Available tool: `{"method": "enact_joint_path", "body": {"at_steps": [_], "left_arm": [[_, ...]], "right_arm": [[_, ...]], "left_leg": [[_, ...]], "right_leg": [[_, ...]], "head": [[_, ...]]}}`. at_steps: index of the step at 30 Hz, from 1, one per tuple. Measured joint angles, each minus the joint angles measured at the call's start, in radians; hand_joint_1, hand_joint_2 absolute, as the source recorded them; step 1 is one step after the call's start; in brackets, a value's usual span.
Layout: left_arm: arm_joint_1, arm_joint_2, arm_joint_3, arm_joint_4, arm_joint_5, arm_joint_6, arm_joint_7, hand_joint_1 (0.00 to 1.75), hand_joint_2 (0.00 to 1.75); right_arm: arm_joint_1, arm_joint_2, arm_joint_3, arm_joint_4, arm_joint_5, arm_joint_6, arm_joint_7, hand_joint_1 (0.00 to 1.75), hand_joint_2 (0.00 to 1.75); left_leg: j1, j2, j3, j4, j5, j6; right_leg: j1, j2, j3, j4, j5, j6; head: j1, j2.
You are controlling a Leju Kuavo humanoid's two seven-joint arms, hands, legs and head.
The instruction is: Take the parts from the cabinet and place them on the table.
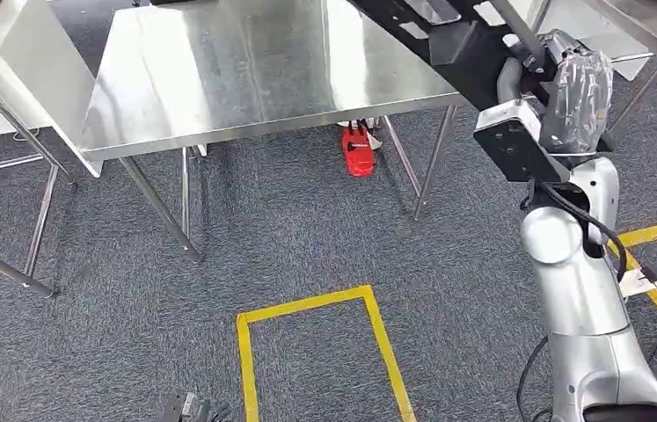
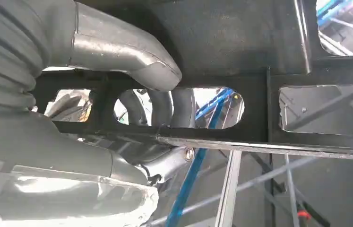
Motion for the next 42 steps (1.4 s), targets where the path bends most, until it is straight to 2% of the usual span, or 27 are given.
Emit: {"method": "enact_joint_path", "body": {"at_steps": [1, 3, 4, 5, 8, 9, 10, 13, 14, 15, 16, 18, 19, 20, 21, 23, 25, 26, 28, 29, 30, 31, 32, 34, 39, 40, 42], "left_arm": [[0.0, 0.001, -0.003, 0.0, 0.0, 0.0, 0.0, 0.0, 0.0], [-0.001, 0.003, -0.004, 0.0, 0.0, 0.0, -0.003, 0.0, 0.0], [-0.002, 0.004, -0.004, 0.0, 0.0, -0.002, -0.006, 0.0, 0.0], [-0.004, 0.005, -0.005, 0.0, 0.0, -0.002, -0.006, 0.0, 0.0], [-0.004, 0.006, -0.007, 0.0, 0.0, -0.005, -0.007, 0.0, 0.0], [-0.005, 0.006, -0.007, -0.001, 0.001, -0.005, -0.008, 0.0, 0.0], [-0.005, 0.005, -0.007, -0.001, 0.002, -0.005, -0.009, 0.0, 0.0], [-0.007, 0.005, -0.007, -0.001, 0.002, -0.006, -0.009, 0.0, 0.0], [-0.007, 0.005, -0.007, -0.001, 0.002, -0.006, -0.009, 0.0, 0.0], [-0.006, 0.004, -0.007, -0.001, 0.002, -0.006, -0.009, 0.0, 0.0], [-0.006, 0.004, -0.007, -0.001, 0.002, -0.006, -0.008, 0.0, 0.0], [-0.005, 0.005, -0.007, -0.001, 0.002, 0.005, 0.011, 0.0, 0.0], [-0.002, 0.006, -0.007, -0.001, 0.001, 0.004, 0.011, 0.0, 0.0], [0.001, 0.009, -0.007, -0.001, 0.001, 0.003, 0.008, 0.0, 0.0], [0.006, 0.011, -0.007, -0.001, 0.0, 0.0, 0.004, 0.0, 0.0], [0.009, 0.014, -0.007, 0.0, 0.001, -0.005, 0.002, 0.0, 0.0], [0.005, 0.016, -0.008, -0.001, 0.002, -0.008, 0.003, 0.0, 0.0], [0.002, 0.016, -0.008, -0.001, 0.005, -0.008, 0.004, 0.0, 0.0], [-0.001, 0.016, -0.008, -0.001, 0.006, -0.01, 0.008, 0.0, 0.0], [-0.001, 0.016, -0.008, -0.001, 0.007, -0.01, 0.008, 0.0, 0.0], [-0.001, 0.016, -0.008, -0.001, 0.007, -0.01, 0.01, 0.0, 0.0], [-0.001, 0.016, -0.008, -0.001, 0.007, -0.01, 0.01, 0.0, 0.0], [-0.002, 0.016, -0.008, -0.001, 0.007, -0.01, 0.01, 0.0, 0.0], [-0.004, 0.017, -0.008, -0.001, 0.007, -0.01, 0.01, 0.0, 0.0], [-0.009, 0.021, -0.008, -0.001, 0.008, -0.01, 0.011, 0.0, 0.0], [-0.007, 0.021, -0.008, -0.002, 0.008, -0.011, 0.011, 0.0, 0.0], [-0.011, 0.019, -0.008, -0.002, 0.008, -0.011, 0.011, 0.0, 0.0]], "right_arm": [[-0.002, 0.0, 0.0, 0.003, -0.002, 0.003, -0.002, 1.75, 1.75], [-0.012, 0.0, 0.0, 0.008, -0.009, 0.005, -0.007, 1.75, 1.75], [-0.018, 0.0, 0.0, 0.011, -0.012, 0.005, -0.012, 1.75, 1.75], [-0.026, -0.002, 0.0, 0.015, -0.017, 0.005, -0.017, 1.75, 1.75], [-0.034, -0.002, 0.001, 0.027, -0.024, 0.003, -0.021, 1.75, 1.75], [-0.036, -0.002, 0.001, 0.028, -0.025, 0.002, -0.021, 1.75, 1.75], [-0.038, -0.003, 0.001, 0.031, -0.026, 0.001, -0.023, 1.75, 1.75], [-0.042, -0.008, 0.002, 0.039, -0.028, 0.0, -0.027, 1.75, 1.75], [-0.039, -0.008, 0.002, 0.042, -0.028, 0.0, -0.027, 1.75, 1.75], [-0.037, -0.009, 0.002, 0.046, -0.028, 0.0, -0.027, 1.75, 1.75], [-0.037, -0.009, 0.002, 0.05, -0.029, 0.0, -0.027, 1.75, 1.75], [-0.036, -0.009, 0.001, 0.053, -0.038, -0.004, -0.027, 1.75, 1.75], [-0.032, -0.009, 0.0, 0.057, -0.042, -0.015, -0.039, 1.75, 1.75], [-0.025, -0.008, 0.0, 0.066, -0.046, -0.034, -0.055, 1.75, 1.75], [-0.018, -0.01, 0.0, 0.073, -0.047, -0.046, -0.066, 1.75, 1.75], [-0.012, -0.01, 0.001, 0.085, -0.048, -0.053, -0.072, 1.75, 1.75], [-0.015, -0.008, 0.001, 0.088, -0.047, -0.053, -0.072, 1.75, 1.75], [-0.016, -0.008, 0.001, 0.09, -0.045, -0.055, -0.071, 1.75, 1.75], [-0.018, -0.006, 0.002, 0.094, -0.044, -0.055, -0.071, 1.75, 1.75], [-0.018, -0.004, 0.003, 0.096, -0.043, -0.055, -0.071, 1.75, 1.75], [-0.018, -0.003, 0.003, 0.099, -0.043, -0.055, -0.071, 1.75, 1.75], [-0.018, -0.002, 0.003, 0.1, -0.043, -0.055, -0.071, 1.75, 1.75], [-0.018, -0.001, 0.003, 0.1, -0.043, -0.055, -0.071, 1.75, 1.75], [-0.02, 0.0, 0.003, 0.1, -0.043, -0.055, -0.071, 1.75, 1.75], [-0.026, 0.0, 0.003, 0.104, -0.043, -0.055, -0.071, 1.75, 1.75], [-0.026, 0.0, 0.003, 0.104, -0.043, -0.055, -0.071, 1.75, 1.75], [-0.032, 0.0, 0.003, 0.106, -0.043, -0.055, -0.071, 1.75, 1.75]], "left_leg": [[0.0, 0.0, 0.018, -0.046, 0.035, 0.004], [-0.002, 0.002, 0.105, -0.222, 0.124, 0.02], [-0.006, 0.008, 0.136, -0.284, 0.133, 0.03], [-0.012, 0.011, 0.14, -0.29, 0.125, 0.03], [-0.019, 0.003, 0.142, -0.292, 0.121, 0.041], [-0.006, 0.002, 0.159, -0.315, 0.132, 0.05], [-0.011, 0.001, 0.17, -0.323, 0.134, 0.052], [-0.011, -0.005, 0.176, -0.324, 0.129, 0.065], [-0.011, -0.008, 0.177, -0.323, 0.127, 0.064], [-0.011, -0.011, 0.178, -0.323, 0.126, 0.063], [-0.011, -0.015, 0.179, -0.322, 0.124, 0.061], [-0.009, -0.02, 0.185, -0.315, 0.114, 0.052], [-0.009, -0.022, 0.183, -0.305, 0.106, 0.045], [-0.018, -0.025, 0.178, -0.299, 0.099, 0.037], [-0.017, -0.025, 0.179, -0.298, 0.098, 0.035], [-0.016, -0.024, 0.181, -0.303, 0.098, 0.034], [-0.013, -0.016, 0.175, -0.282, 0.082, 0.021], [-0.011, -0.009, 0.151, -0.227, 0.051, 0.013], [-0.005, -0.001, 0.063, -0.063, -0.02, 0.003], [-0.003, 0.0, 0.021, 0.008, -0.038, 0.001], [-0.003, 0.0, 0.0, 0.031, -0.032, 0.002], [-0.003, 0.0, 0.004, 0.007, -0.002, 0.004], [-0.003, 0.0, 0.035, -0.068, 0.05, 0.009], [-0.007, 0.0, 0.125, -0.259, 0.147, 0.03], [-0.022, -0.001, 0.151, -0.309, 0.134, 0.05], [-0.009, 0.0, 0.168, -0.329, 0.143, 0.053], [-0.012, -0.001, 0.179, -0.337, 0.143, 0.062]], "right_leg": [[0.0, 0.0, 0.002, 0.0, -0.001, -0.001], [0.002, 0.0, 0.008, 0.0, -0.004, -0.001], [0.001, 0.0, 0.009, -0.001, -0.005, 0.001], [0.013, 0.0, 0.007, -0.001, -0.009, 0.007], [0.007, -0.005, 0.014, -0.01, -0.011, 0.021], [0.021, -0.008, 0.006, -0.006, -0.017, 0.028], [0.012, -0.007, 0.004, 0.019, -0.026, 0.026], [0.012, 0.0, -0.112, 0.238, -0.114, 0.011], [0.013, 0.001, -0.145, 0.291, -0.125, 0.016], [0.012, 0.001, -0.153, 0.294, -0.117, 0.023], [0.011, 0.0, -0.137, 0.249, -0.09, 0.033], [0.002, 0.0, -0.051, 0.067, -0.007, 0.056], [-0.002, 0.0, -0.02, -0.009, 0.014, 0.058], [0.01, 0.004, -0.006, -0.007, 0.013, 0.046], [0.007, 0.004, -0.009, -0.006, 0.014, 0.034], [0.01, 0.005, -0.01, -0.004, 0.01, 0.027], [-0.003, 0.005, -0.003, -0.007, 0.011, 0.015], [-0.004, 0.004, 0.002, -0.007, 0.007, 0.008], [-0.002, 0.003, 0.004, -0.007, 0.002, 0.002], [-0.001, 0.003, 0.005, -0.007, 0.001, 0.001], [0.0, 0.004, 0.008, -0.007, -0.001, -0.001], [0.0, 0.004, 0.012, -0.007, -0.003, -0.003], [0.001, 0.004, 0.018, -0.007, -0.007, -0.005], [0.002, 0.004, 0.031, -0.009, -0.014, -0.004], [0.01, 0.003, 0.038, -0.024, -0.021, 0.026], [0.013, 0.001, 0.033, -0.013, -0.028, 0.028], [0.012, 0.003, -0.018, 0.096, -0.075, 0.015]], "head": [[0.0, 0.0], [0.0, 0.0], [0.0, 0.0], [0.002, 0.0], [0.0, 0.0], [0.002, 0.0], [0.003, 0.0], [0.007, 0.0], [0.007, 0.0], [0.008, 0.0], [0.008, 0.0], [0.008, 0.0], [0.01, 0.0], [0.011, 0.0], [0.009, 0.0], [0.01, 0.0], [0.008, 0.0], [0.004, 0.0], [0.004, 0.0], [0.004, 0.0], [0.005, 0.0], [0.004, 0.0], [0.004, 0.0], [0.004, 0.0], [0.005, 0.0], [0.006, 0.0], [0.008, 0.0]]}}
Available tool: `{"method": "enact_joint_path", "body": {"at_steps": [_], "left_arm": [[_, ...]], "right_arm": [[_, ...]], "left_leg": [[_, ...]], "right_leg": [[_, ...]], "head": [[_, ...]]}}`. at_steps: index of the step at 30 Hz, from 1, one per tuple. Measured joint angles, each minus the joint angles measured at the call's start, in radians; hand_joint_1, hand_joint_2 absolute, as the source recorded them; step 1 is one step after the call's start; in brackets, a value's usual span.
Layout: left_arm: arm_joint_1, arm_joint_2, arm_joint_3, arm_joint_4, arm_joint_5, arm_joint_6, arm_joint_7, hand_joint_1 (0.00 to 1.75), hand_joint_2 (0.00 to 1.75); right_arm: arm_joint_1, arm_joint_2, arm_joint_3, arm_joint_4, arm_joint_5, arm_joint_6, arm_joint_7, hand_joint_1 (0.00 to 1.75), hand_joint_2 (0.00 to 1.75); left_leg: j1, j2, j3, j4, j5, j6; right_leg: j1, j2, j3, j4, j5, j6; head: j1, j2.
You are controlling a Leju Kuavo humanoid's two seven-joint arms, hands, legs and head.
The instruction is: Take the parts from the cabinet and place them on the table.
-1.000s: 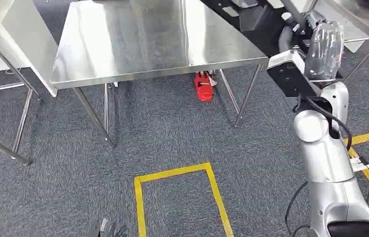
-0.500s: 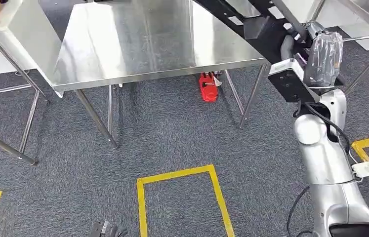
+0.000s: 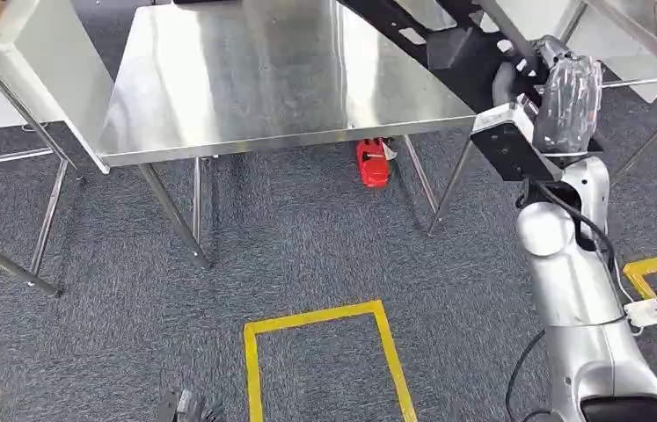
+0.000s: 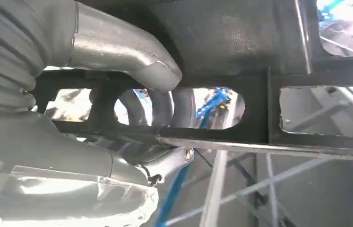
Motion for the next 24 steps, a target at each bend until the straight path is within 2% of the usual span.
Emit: {"method": "enact_joint_path", "body": {"at_steps": [2, 3, 4, 5, 7, 9, 10, 11, 12, 13, 14, 15, 17, 18, 19, 20, 21, 22, 23, 24], "left_arm": [[0.0, -0.001, 0.0, 0.0, 0.0, 0.0, 0.0, 0.0, 0.0], [0.0, -0.002, 0.0, 0.0, 0.0, -0.002, 0.0, 0.0, 0.0], [0.0, -0.002, 0.0, 0.0, 0.002, -0.003, 0.0, 0.0, 0.0], [0.0, -0.002, 0.0, 0.0, 0.003, -0.005, 0.0, 0.0, 0.0], [-0.001, -0.004, 0.0, 0.0, 0.004, -0.008, 0.0, 0.0, 0.0], [-0.003, -0.004, 0.0, 0.0, 0.009, -0.009, 0.0, 0.0, 0.0], [-0.004, -0.004, 0.0, 0.0, 0.011, -0.01, 0.0, 0.0, 0.0], [-0.004, -0.004, 0.0, 0.0, 0.011, -0.01, 0.0, 0.0, 0.0], [-0.005, -0.003, 0.0, 0.0, 0.012, -0.01, 0.0, 0.0, 0.0], [-0.007, -0.002, 0.0, 0.0, 0.012, -0.011, 0.0, 0.0, 0.0], [-0.009, -0.003, 0.0, 0.0, 0.013, -0.011, 0.0, 0.0, 0.0], [-0.01, -0.003, 0.0, 0.0, 0.013, -0.012, 0.001, 0.0, 0.0], [-0.011, -0.003, 0.0, 0.0, 0.013, -0.012, 0.002, 0.0, 0.0], [-0.011, -0.003, 0.0, 0.0, 0.013, -0.012, 0.003, 0.0, 0.0], [-0.011, -0.003, 0.0, 0.0, 0.013, -0.012, 0.005, 0.0, 0.0], [-0.011, -0.003, 0.0, 0.0, 0.013, -0.012, 0.005, 0.0, 0.0], [-0.011, -0.003, 0.0, 0.0, 0.013, -0.012, 0.005, 0.0, 0.0], [-0.012, -0.003, 0.0, 0.0, 0.013, -0.012, 0.005, 0.0, 0.0], [-0.013, -0.001, 0.0, 0.0, 0.013, -0.012, 0.005, 0.0, 0.0], [-0.016, -0.001, 0.0, 0.0, 0.013, -0.013, 0.005, 0.0, 0.0]], "right_arm": [[0.003, -0.001, 0.0, 0.004, 0.0, 0.0, 0.0, 1.75, 1.75], [0.005, -0.001, 0.0, 0.007, 0.0, 0.0, 0.001, 1.75, 1.75], [0.005, -0.001, 0.0, 0.01, 0.0, 0.0, 0.002, 1.75, 1.75], [0.003, 0.0, 0.001, 0.012, 0.001, 0.0, 0.002, 1.75, 1.75], [-0.009, 0.002, 0.003, 0.014, 0.005, 0.0, 0.002, 1.75, 1.75], [-0.022, 0.006, 0.007, 0.023, 0.008, 0.001, 0.002, 1.75, 1.75], [-0.025, 0.008, 0.008, 0.027, 0.01, 0.001, 0.002, 1.75, 1.75], [-0.027, 0.01, 0.008, 0.033, 0.012, -0.001, 0.002, 1.75, 1.75], [-0.031, 0.011, 0.009, 0.038, 0.013, -0.001, 0.002, 1.75, 1.75], [-0.036, 0.016, 0.011, 0.042, 0.013, -0.002, 0.002, 1.75, 1.75], [-0.04, 0.017, 0.011, 0.044, 0.014, -0.003, 0.002, 1.75, 1.75], [-0.044, 0.019, 0.012, 0.047, 0.014, -0.003, 0.002, 1.75, 1.75], [-0.047, 0.024, 0.014, 0.051, 0.014, -0.004, 0.002, 1.75, 1.75], [-0.046, 0.025, 0.015, 0.055, 0.014, -0.004, 0.002, 1.75, 1.75], [-0.046, 0.026, 0.016, 0.058, 0.015, -0.004, 0.002, 1.75, 1.75], [-0.047, 0.027, 0.017, 0.06, 0.015, -0.004, 0.002, 1.75, 1.75], [-0.047, 0.028, 0.017, 0.06, 0.015, -0.004, 0.002, 1.75, 1.75], [-0.048, 0.029, 0.017, 0.061, 0.015, -0.004, 0.002, 1.75, 1.75], [-0.05, 0.029, 0.018, 0.061, 0.015, -0.004, 0.002, 1.75, 1.75], [-0.055, 0.029, 0.018, 0.063, 0.015, -0.005, 0.002, 1.75, 1.75]], "left_leg": [[-0.002, -0.002, 0.003, 0.001, -0.006, 0.005], [-0.002, -0.005, 0.003, 0.003, -0.008, 0.004], [-0.003, -0.007, 0.005, 0.004, -0.011, 0.003], [-0.003, -0.01, 0.007, 0.006, -0.014, 0.002], [-0.002, -0.013, 0.011, 0.019, -0.028, -0.007], [-0.012, -0.015, 0.004, 0.032, -0.038, -0.018], [-0.011, -0.016, 0.002, 0.03, -0.039, -0.02], [-0.011, -0.015, 0.003, 0.029, -0.04, -0.023], [-0.01, -0.015, 0.002, 0.032, -0.042, -0.024], [-0.008, -0.015, 0.0, 0.04, -0.051, -0.03], [-0.008, -0.011, -0.01, 0.072, -0.072, -0.039], [-0.004, -0.007, -0.039, 0.134, -0.105, -0.048], [0.004, 0.001, -0.131, 0.303, -0.173, -0.058], [0.006, 0.001, -0.166, 0.353, -0.179, -0.059], [0.006, 0.001, -0.173, 0.35, -0.16, -0.059], [0.006, 0.001, -0.159, 0.303, -0.122, -0.056], [0.006, 0.001, -0.12, 0.215, -0.069, -0.05], [0.005, 0.001, -0.068, 0.107, -0.014, -0.041], [0.002, 0.001, -0.036, 0.041, 0.0, -0.031], [-0.003, 0.003, -0.03, 0.035, -0.009, -0.03]], "right_leg": [[0.0, 0.0, -0.09, 0.154, -0.049, -0.003], [0.0, 0.0, -0.12, 0.191, -0.049, 0.004], [0.0, 0.0, -0.119, 0.172, -0.031, 0.012], [-0.001, 0.0, -0.096, 0.113, 0.003, 0.022], [-0.005, -0.001, -0.01, -0.08, 0.091, 0.038], [0.001, 0.0, 0.009, -0.114, 0.101, 0.02], [0.001, 0.001, 0.007, -0.109, 0.097, 0.009], [0.003, 0.002, 0.005, -0.108, 0.097, 0.004], [-0.001, 0.002, 0.007, -0.11, 0.097, -0.001], [-0.011, 0.002, 0.011, -0.112, 0.098, -0.004], [-0.012, 0.001, 0.016, -0.112, 0.095, -0.013], [-0.012, 0.001, 0.019, -0.112, 0.092, -0.018], [-0.01, 0.001, 0.02, -0.111, 0.09, -0.021], [-0.009, 0.002, 0.02, -0.111, 0.089, -0.023], [-0.009, 0.002, 0.022, -0.111, 0.087, -0.024], [-0.008, 0.003, 0.025, -0.111, 0.086, -0.026], [-0.007, 0.003, 0.03, -0.111, 0.083, -0.024], [-0.006, 0.003, 0.038, -0.112, 0.078, -0.022], [-0.007, 0.003, 0.041, -0.113, 0.075, -0.021], [0.005, 0.003, 0.038, -0.113, 0.072, -0.015]], "head": [[0.001, 0.0], [0.001, 0.0], [0.002, 0.0], [0.001, 0.0], [0.002, 0.0], [0.003, 0.0], [0.0, 0.0], [0.0, 0.0], [-0.001, 0.0], [0.0, 0.0], [-0.007, 0.0], [-0.007, 0.0], [-0.008, 0.0], [-0.008, 0.0], [-0.008, 0.0], [-0.008, 0.0], [-0.008, 0.0], [-0.008, 0.0], [-0.007, 0.0], [-0.006, 0.0]]}}
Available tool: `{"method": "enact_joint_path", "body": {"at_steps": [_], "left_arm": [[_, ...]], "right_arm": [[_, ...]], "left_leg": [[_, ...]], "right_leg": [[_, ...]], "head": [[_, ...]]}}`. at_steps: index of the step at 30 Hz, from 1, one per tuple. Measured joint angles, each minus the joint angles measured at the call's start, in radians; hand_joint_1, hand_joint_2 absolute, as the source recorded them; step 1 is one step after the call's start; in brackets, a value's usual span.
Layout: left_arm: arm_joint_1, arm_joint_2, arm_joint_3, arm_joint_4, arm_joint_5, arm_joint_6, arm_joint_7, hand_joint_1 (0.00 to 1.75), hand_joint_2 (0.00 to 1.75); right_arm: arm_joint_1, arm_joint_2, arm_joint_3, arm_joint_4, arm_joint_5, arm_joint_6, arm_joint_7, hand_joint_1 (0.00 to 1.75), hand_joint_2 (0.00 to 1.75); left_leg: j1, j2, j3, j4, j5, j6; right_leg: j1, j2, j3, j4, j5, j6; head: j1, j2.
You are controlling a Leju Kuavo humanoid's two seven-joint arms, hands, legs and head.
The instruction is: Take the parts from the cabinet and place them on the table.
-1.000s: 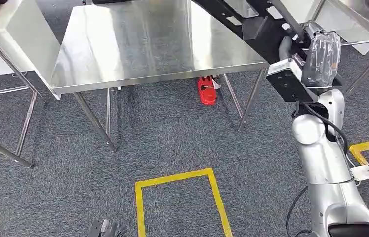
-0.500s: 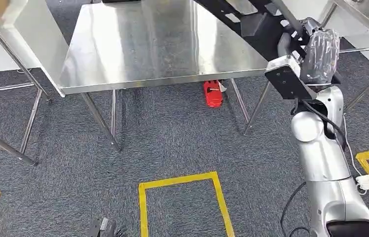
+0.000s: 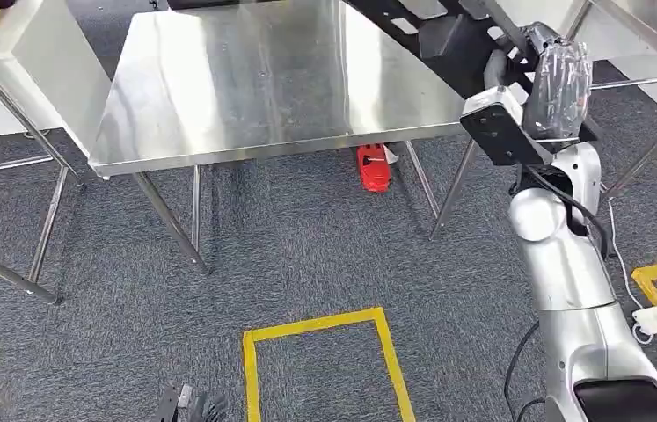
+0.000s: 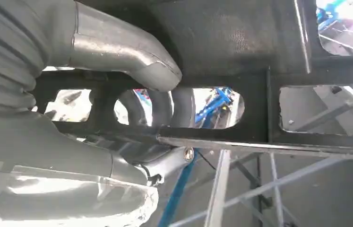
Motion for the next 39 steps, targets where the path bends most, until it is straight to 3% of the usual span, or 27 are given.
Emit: {"method": "enact_joint_path", "body": {"at_steps": [3, 4, 5, 6, 8, 9, 10, 11, 14, 15, 16, 18, 19, 21, 23, 24, 25, 26, 27, 29, 30, 34, 35, 36, 37, 39], "left_arm": [[-0.001, 0.0, 0.0, 0.0, 0.0, -0.002, 0.0, 0.0, 0.0], [-0.002, 0.0, 0.0, 0.0, 0.0, -0.002, 0.0, 0.0, 0.0], [-0.002, -0.003, 0.0, 0.0, 0.0, -0.002, 0.0, 0.0, 0.0], [-0.004, -0.003, 0.0, 0.0, -0.001, -0.005, 0.006, 0.0, 0.0], [-0.008, -0.004, 0.0, 0.0, -0.002, -0.007, 0.013, 0.0, 0.0], [-0.008, -0.004, 0.0, 0.0, -0.002, -0.008, 0.016, 0.0, 0.0], [-0.008, -0.004, 0.0, 0.0, -0.002, -0.01, 0.019, 0.0, 0.0], [-0.008, -0.004, 0.0, 0.0, -0.002, -0.013, 0.021, 0.0, 0.0], [-0.008, -0.004, 0.0, 0.0, -0.002, -0.017, 0.021, 0.0, 0.0], [-0.009, -0.003, 0.0, 0.0, -0.002, -0.017, 0.021, 0.0, 0.0], [-0.009, -0.003, 0.0, 0.0, -0.002, -0.018, 0.021, 0.0, 0.0], [-0.006, -0.003, 0.0, 0.0, -0.003, -0.024, 0.02, 0.0, 0.0], [-0.007, -0.002, -0.001, 0.0, -0.005, -0.028, 0.02, 0.0, 0.0], [-0.007, -0.002, -0.002, 0.0, -0.009, -0.034, 0.019, 0.0, 0.0], [-0.007, -0.003, -0.002, 0.0, -0.011, -0.035, 0.019, 0.0, 0.0], [-0.006, -0.003, -0.002, 0.0, -0.011, -0.035, 0.019, 0.0, 0.0], [-0.005, -0.003, -0.002, 0.0, -0.011, -0.036, 0.019, 0.0, 0.0], [-0.005, -0.003, -0.003, 0.0, -0.012, -0.037, 0.019, 0.0, 0.0], [-0.005, -0.003, -0.005, 0.0, -0.012, -0.037, 0.019, 0.0, 0.0], [-0.005, -0.002, -0.008, 0.0, -0.012, -0.038, 0.019, 0.0, 0.0], [-0.006, 0.003, -0.009, 0.0, -0.012, -0.038, 0.019, 0.0, 0.0], [-0.007, 0.004, -0.016, 0.0, -0.013, -0.039, 0.021, 0.0, 0.0], [-0.006, 0.003, -0.017, 0.0, -0.013, -0.039, 0.021, 0.0, 0.0], [-0.008, 0.001, -0.018, 0.0, -0.013, -0.04, 0.02, 0.0, 0.0], [-0.01, 0.001, -0.018, 0.0, -0.013, -0.04, 0.02, 0.0, 0.0], [-0.011, -0.002, -0.019, 0.0, -0.013, -0.04, 0.021, 0.0, 0.0]], "right_arm": [[-0.002, 0.002, 0.002, 0.002, 0.0, 0.0, 0.0, 1.75, 1.75], [-0.004, 0.002, 0.002, 0.002, 0.002, -0.001, 0.0, 1.75, 1.75], [-0.01, 0.001, 0.003, 0.003, 0.033, 0.0, 0.021, 1.75, 1.75], [-0.031, -0.001, 0.012, 0.013, 0.1, 0.012, 0.064, 1.75, 1.75], [-0.1, -0.011, 0.031, 0.068, 0.217, 0.048, 0.136, 1.75, 1.75], [-0.132, -0.015, 0.038, 0.1, 0.258, 0.065, 0.156, 1.75, 1.75], [-0.172, -0.019, 0.044, 0.136, 0.298, 0.086, 0.172, 1.75, 1.75], [-0.205, -0.022, 0.049, 0.169, 0.329, 0.102, 0.186, 1.75, 1.75], [-0.294, -0.032, 0.06, 0.241, 0.366, 0.131, 0.201, 1.75, 1.75], [-0.318, -0.035, 0.063, 0.261, 0.37, 0.135, 0.201, 1.75, 1.75], [-0.333, -0.037, 0.065, 0.276, 0.374, 0.14, 0.203, 1.75, 1.75], [-0.346, -0.041, 0.067, 0.299, 0.378, 0.14, 0.208, 1.75, 1.75], [-0.354, -0.045, 0.068, 0.307, 0.38, 0.14, 0.214, 1.75, 1.75], [-0.368, -0.048, 0.07, 0.315, 0.382, 0.142, 0.221, 1.75, 1.75], [-0.373, -0.051, 0.07, 0.319, 0.379, 0.153, 0.221, 1.75, 1.75], [-0.372, -0.052, 0.07, 0.322, 0.376, 0.158, 0.221, 1.75, 1.75], [-0.37, -0.054, 0.069, 0.325, 0.374, 0.16, 0.221, 1.75, 1.75], [-0.368, -0.056, 0.069, 0.328, 0.374, 0.161, 0.222, 1.75, 1.75], [-0.368, -0.057, 0.068, 0.33, 0.373, 0.161, 0.222, 1.75, 1.75], [-0.37, -0.062, 0.062, 0.331, 0.371, 0.16, 0.222, 1.75, 1.75], [-0.371, -0.068, 0.058, 0.333, 0.37, 0.16, 0.223, 1.75, 1.75], [-0.369, -0.081, 0.055, 0.338, 0.365, 0.158, 0.224, 1.75, 1.75], [-0.369, -0.088, 0.052, 0.339, 0.365, 0.157, 0.224, 1.75, 1.75], [-0.371, -0.089, 0.05, 0.339, 0.364, 0.156, 0.224, 1.75, 1.75], [-0.372, -0.091, 0.048, 0.34, 0.363, 0.155, 0.223, 1.75, 1.75], [-0.366, -0.098, 0.047, 0.343, 0.362, 0.153, 0.223, 1.75, 1.75]], "left_leg": [[-0.007, -0.003, -0.001, 0.0, -0.004, 0.013], [0.0, -0.003, 0.012, -0.016, 0.004, 0.022], [0.002, -0.003, 0.02, -0.026, 0.006, 0.027], [0.003, -0.002, 0.022, -0.027, 0.007, 0.033], [0.001, -0.002, 0.022, -0.027, 0.005, 0.036], [0.001, -0.002, 0.022, -0.026, 0.003, 0.036], [0.001, -0.003, 0.024, -0.026, 0.002, 0.037], [0.001, -0.006, 0.027, -0.025, 0.0, 0.035], [0.001, -0.014, 0.032, -0.013, -0.015, 0.022], [-0.007, -0.015, 0.028, -0.001, -0.024, 0.014], [-0.006, -0.017, 0.026, 0.0, -0.025, 0.012], [-0.002, -0.016, 0.028, -0.004, -0.025, 0.009], [-0.001, -0.017, 0.027, 0.001, -0.031, 0.004], [0.0, -0.01, 0.001, 0.055, -0.063, -0.011], [0.008, -0.003, -0.087, 0.225, -0.132, -0.022], [0.01, -0.002, -0.126, 0.291, -0.148, -0.024], [0.01, -0.002, -0.158, 0.327, -0.144, -0.025], [0.01, -0.002, -0.159, 0.303, -0.111, -0.022], [0.01, -0.002, -0.137, 0.24, -0.065, -0.017], [0.005, -0.003, -0.055, 0.054, 0.035, 0.007], [-0.001, -0.004, -0.029, 0.016, 0.028, 0.022], [-0.008, -0.002, -0.01, -0.008, 0.013, 0.029], [0.006, 0.001, 0.01, -0.031, 0.02, 0.029], [0.003, -0.001, 0.017, -0.038, 0.02, 0.034], [0.003, 0.0, 0.019, -0.037, 0.019, 0.035], [0.002, -0.002, 0.023, -0.036, 0.012, 0.038]], "right_leg": [[-0.007, -0.002, 0.005, -0.009, -0.002, 0.015], [0.002, -0.002, 0.006, -0.008, -0.005, 0.021], [-0.002, -0.003, -0.005, 0.016, -0.018, 0.019], [-0.001, -0.002, -0.035, 0.078, -0.047, 0.012], [-0.002, -0.002, -0.125, 0.239, -0.106, 0.005], [-0.002, -0.002, -0.16, 0.301, -0.121, 0.008], [-0.002, -0.002, -0.178, 0.324, -0.116, 0.016], [-0.003, -0.002, -0.166, 0.287, -0.089, 0.027], [-0.014, -0.007, -0.051, 0.024, 0.033, 0.055], [-0.005, -0.004, -0.034, 0.003, 0.03, 0.046], [-0.01, -0.002, -0.035, 0.002, 0.032, 0.033], [-0.001, -0.002, -0.035, 0.003, 0.029, 0.023], [-0.013, -0.001, -0.032, 0.0, 0.031, 0.016], [-0.017, -0.001, -0.024, 0.0, 0.026, 0.005], [-0.017, 0.0, -0.019, 0.0, 0.021, -0.002], [-0.015, 0.001, -0.017, 0.0, 0.019, -0.004], [-0.015, 0.002, -0.014, 0.0, 0.017, -0.007], [-0.014, 0.004, -0.01, 0.0, 0.014, -0.01], [-0.013, 0.006, -0.005, 0.0, 0.01, -0.009], [-0.009, 0.008, 0.009, -0.002, 0.001, -0.006], [-0.009, 0.008, 0.011, -0.002, -0.003, -0.004], [-0.005, 0.008, 0.013, -0.012, -0.008, 0.016], [0.001, 0.005, 0.006, -0.003, -0.015, 0.02], [0.0, 0.002, -0.011, 0.038, -0.033, 0.016], [-0.001, 0.002, -0.047, 0.105, -0.057, 0.01], [-0.001, 0.002, -0.136, 0.256, -0.103, 0.009]], "head": [[-0.001, 0.0], [-0.001, 0.0], [0.002, 0.0], [0.002, 0.0], [0.003, 0.0], [0.005, 0.0], [0.006, 0.0], [0.006, 0.0], [0.009, 0.0], [0.009, 0.0], [0.007, 0.0], [0.008, 0.0], [0.008, 0.0], [0.001, 0.0], [0.002, 0.0], [0.002, 0.0], [0.002, 0.0], [0.002, 0.0], [0.001, 0.0], [0.002, 0.0], [0.005, 0.0], [-0.001, 0.0], [0.003, 0.0], [0.001, 0.0], [0.002, 0.0], [0.003, 0.0]]}}
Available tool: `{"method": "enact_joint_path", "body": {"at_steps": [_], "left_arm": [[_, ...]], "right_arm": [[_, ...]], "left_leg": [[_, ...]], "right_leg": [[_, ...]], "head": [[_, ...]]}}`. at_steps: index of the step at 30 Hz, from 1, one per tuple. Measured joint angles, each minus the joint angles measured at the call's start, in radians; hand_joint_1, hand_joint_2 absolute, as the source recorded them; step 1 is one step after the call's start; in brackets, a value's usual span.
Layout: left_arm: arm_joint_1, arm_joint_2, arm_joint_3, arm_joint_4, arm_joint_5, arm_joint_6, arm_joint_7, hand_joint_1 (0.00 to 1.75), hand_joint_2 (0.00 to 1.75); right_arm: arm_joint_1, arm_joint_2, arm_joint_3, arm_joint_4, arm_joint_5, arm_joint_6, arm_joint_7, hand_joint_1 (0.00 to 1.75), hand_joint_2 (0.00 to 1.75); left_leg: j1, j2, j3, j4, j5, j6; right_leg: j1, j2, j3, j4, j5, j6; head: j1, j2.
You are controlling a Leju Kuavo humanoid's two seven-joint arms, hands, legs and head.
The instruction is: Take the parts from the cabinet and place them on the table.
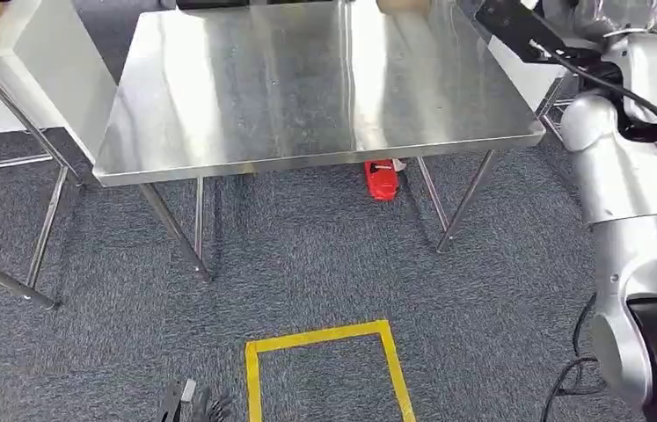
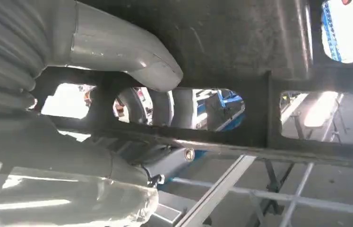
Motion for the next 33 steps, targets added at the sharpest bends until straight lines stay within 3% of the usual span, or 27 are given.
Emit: {"method": "enact_joint_path", "body": {"at_steps": [1, 2, 3, 5, 6, 7, 9, 12, 13, 15, 16, 17, 18, 19, 20, 21, 22, 23, 28, 29, 30, 31, 32, 33], "left_arm": [[0.001, 0.0, 0.0, 0.0, 0.0, 0.0, 0.0, 0.0, 0.0], [0.003, 0.0, 0.0, 0.0, 0.0, 0.0, 0.001, 0.0, 0.0], [0.002, 0.0, 0.0, 0.0, 0.0, 0.0, 0.001, 0.0, 0.0], [0.001, -0.002, -0.001, 0.0, 0.0, 0.0, 0.001, 0.0, 0.0], [0.001, 0.0, -0.001, 0.0, 0.0, 0.0, 0.001, 0.0, 0.0], [-0.001, 0.0, -0.001, 0.0, -0.001, 0.0, 0.002, 0.0, 0.0], [0.001, 0.0, -0.002, 0.0, -0.003, 0.0, 0.002, 0.0, 0.0], [-0.001, 0.001, -0.002, 0.0, -0.003, 0.001, 0.002, 0.0, 0.0], [-0.002, 0.0, -0.002, 0.0, -0.003, 0.001, 0.002, 0.0, 0.0], [-0.001, 0.0, -0.003, 0.0, -0.003, 0.001, 0.002, 0.0, 0.0], [-0.001, 0.0, -0.003, 0.0, -0.003, 0.001, 0.002, 0.0, 0.0], [-0.001, 0.0, -0.003, 0.0, -0.003, 0.001, 0.002, 0.0, 0.0], [-0.001, 0.0, -0.003, 0.0, -0.003, 0.001, 0.002, 0.0, 0.0], [-0.001, 0.0, -0.004, 0.0, -0.003, 0.001, 0.002, 0.0, 0.0], [-0.002, 0.001, -0.005, 0.0, -0.003, 0.001, 0.002, 0.0, 0.0], [-0.003, 0.003, -0.005, 0.0, -0.003, 0.001, 0.002, 0.0, 0.0], [-0.004, 0.006, -0.005, 0.0, -0.003, 0.001, 0.002, 0.0, 0.0], [-0.005, 0.006, -0.006, 0.0, -0.003, 0.001, 0.002, 0.0, 0.0], [-0.005, 0.006, -0.006, 0.0, -0.003, 0.001, 0.002, 0.0, 0.0], [-0.004, 0.005, -0.006, 0.0, -0.003, 0.001, 0.002, 0.0, 0.0], [-0.005, 0.003, -0.006, 0.0, -0.003, 0.001, 0.002, 0.0, 0.0], [-0.006, 0.003, -0.006, 0.0, -0.003, 0.001, 0.002, 0.0, 0.0], [-0.003, 0.0, -0.006, 0.0, -0.004, 0.001, 0.002, 0.0, 0.0], [-0.003, -0.001, -0.006, 0.0, -0.004, 0.001, 0.003, 0.0, 0.0]], "right_arm": [[0.005, -0.003, -0.001, 0.003, 0.0, -0.001, 0.0, 1.75, 1.75], [0.01, -0.003, -0.003, 0.005, 0.0, -0.003, 0.0, 1.75, 1.75], [0.011, -0.003, -0.005, 0.007, 0.0, -0.004, 0.0, 1.75, 1.75], [0.011, -0.006, -0.008, 0.009, 0.0, -0.013, 0.001, 1.75, 1.75], [0.011, -0.009, -0.009, 0.013, -0.001, -0.022, 0.001, 1.75, 1.75], [0.01, -0.009, -0.009, 0.015, -0.002, -0.027, 0.0, 1.75, 1.75], [0.019, -0.015, -0.013, 0.021, -0.003, -0.031, 0.0, 1.75, 1.75], [0.021, -0.017, -0.016, 0.023, -0.003, -0.033, 0.0, 1.75, 1.75], [0.021, -0.017, -0.016, 0.024, -0.003, -0.033, 0.0, 1.75, 1.75], [0.021, -0.017, -0.016, 0.025, -0.003, -0.034, -0.001, 1.75, 1.75], [0.023, -0.017, -0.015, 0.026, -0.004, -0.033, -0.001, 1.75, 1.75], [0.025, -0.017, -0.015, 0.027, -0.004, -0.034, -0.001, 1.75, 1.75], [0.026, -0.017, -0.015, 0.027, -0.004, -0.034, -0.001, 1.75, 1.75], [0.026, -0.017, -0.016, 0.027, -0.004, -0.034, -0.001, 1.75, 1.75], [0.025, -0.016, -0.016, 0.027, -0.004, -0.034, -0.001, 1.75, 1.75], [0.026, -0.016, -0.016, 0.027, -0.004, -0.034, -0.001, 1.75, 1.75], [0.023, -0.017, -0.016, 0.028, -0.004, -0.035, -0.001, 1.75, 1.75], [0.022, -0.017, -0.016, 0.029, -0.004, -0.035, -0.001, 1.75, 1.75], [0.022, -0.018, -0.016, 0.029, -0.004, -0.035, -0.001, 1.75, 1.75], [0.024, -0.018, -0.016, 0.03, -0.004, -0.035, -0.001, 1.75, 1.75], [0.025, -0.017, -0.016, 0.029, -0.004, -0.035, -0.001, 1.75, 1.75], [0.022, -0.021, -0.018, 0.03, -0.004, -0.036, -0.002, 1.75, 1.75], [0.029, -0.023, -0.018, 0.037, -0.005, -0.036, -0.002, 1.75, 1.75], [0.031, -0.023, -0.018, 0.037, -0.005, -0.037, -0.002, 1.75, 1.75]], "left_leg": [[0.0, -0.001, 0.002, 0.002, -0.004, -0.001], [0.0, -0.003, 0.006, 0.005, -0.009, -0.003], [0.001, -0.004, 0.01, 0.009, -0.016, -0.006], [0.004, -0.006, 0.016, 0.025, -0.034, -0.017], [0.002, -0.007, 0.014, 0.034, -0.044, -0.025], [-0.005, -0.008, 0.01, 0.044, -0.051, -0.031], [-0.003, -0.007, 0.012, 0.041, -0.053, -0.032], [0.001, -0.004, -0.002, 0.073, -0.079, -0.047], [0.004, -0.003, -0.03, 0.134, -0.108, -0.055], [0.009, 0.0, -0.125, 0.302, -0.17, -0.063], [0.009, 0.0, -0.166, 0.358, -0.179, -0.063], [0.009, 0.0, -0.18, 0.36, -0.16, -0.06], [0.008, 0.0, -0.17, 0.317, -0.12, -0.054], [0.006, 0.0, -0.136, 0.234, -0.066, -0.043], [0.001, -0.001, -0.094, 0.139, -0.014, -0.028], [-0.008, -0.002, -0.06, 0.062, 0.014, -0.006], [-0.008, 0.004, -0.044, 0.056, -0.007, 0.0], [-0.012, 0.002, -0.042, 0.046, -0.012, 0.001], [-0.012, 0.002, -0.042, 0.046, -0.012, 0.001], [-0.016, 0.0, -0.04, 0.043, -0.015, 0.005], [-0.011, 0.002, -0.014, 0.017, -0.009, 0.008], [-0.005, 0.003, 0.012, -0.007, -0.001, 0.007], [-0.005, 0.0, 0.022, -0.003, -0.015, 0.005], [-0.003, -0.001, 0.026, 0.0, -0.022, 0.001]], "right_leg": [[-0.001, 0.0, -0.033, 0.045, -0.003, 0.006], [-0.002, 0.0, -0.039, 0.034, 0.016, 0.015], [-0.006, -0.001, -0.019, -0.025, 0.052, 0.028], [-0.015, -0.006, 0.06, -0.208, 0.141, 0.051], [-0.014, -0.01, 0.075, -0.241, 0.147, 0.048], [-0.009, -0.004, 0.086, -0.25, 0.148, 0.038], [-0.005, -0.001, 0.085, -0.245, 0.144, 0.024], [-0.018, 0.003, 0.095, -0.247, 0.138, 0.002], [-0.018, 0.004, 0.099, -0.247, 0.134, -0.003], [-0.015, 0.005, 0.103, -0.247, 0.129, -0.01], [-0.013, 0.006, 0.105, -0.247, 0.127, -0.012], [-0.01, 0.007, 0.108, -0.247, 0.125, -0.015], [-0.007, 0.008, 0.113, -0.247, 0.121, -0.015], [-0.004, 0.01, 0.119, -0.247, 0.117, -0.017], [0.001, 0.01, 0.127, -0.247, 0.114, -0.017], [-0.001, 0.01, 0.132, -0.249, 0.109, -0.016], [0.01, 0.011, 0.132, -0.25, 0.105, -0.01], [0.002, 0.011, 0.133, -0.25, 0.103, -0.007], [0.002, 0.011, 0.132, -0.25, 0.103, -0.006], [0.0, 0.01, 0.137, -0.259, 0.102, 0.0], [0.008, 0.01, 0.143, -0.266, 0.101, 0.005], [0.001, 0.003, 0.088, -0.154, 0.059, 0.002], [-0.004, 0.003, -0.042, 0.044, 0.016, 0.014], [-0.009, 0.002, -0.038, 0.011, 0.042, 0.027]], "head": [[0.0, 0.0], [0.0, 0.0], [0.001, 0.0], [0.002, 0.0], [0.002, 0.0], [0.005, 0.0], [0.001, 0.0], [-0.001, 0.0], [-0.003, 0.0], [-0.003, 0.0], [-0.003, 0.0], [-0.002, 0.0], [-0.002, 0.0], [-0.003, 0.0], [-0.003, 0.0], [-0.002, 0.0], [0.003, 0.0], [0.0, 0.0], [-0.001, 0.0], [-0.001, 0.0], [0.0, 0.0], [0.004, 0.0], [0.006, 0.0], [0.005, 0.0]]}}
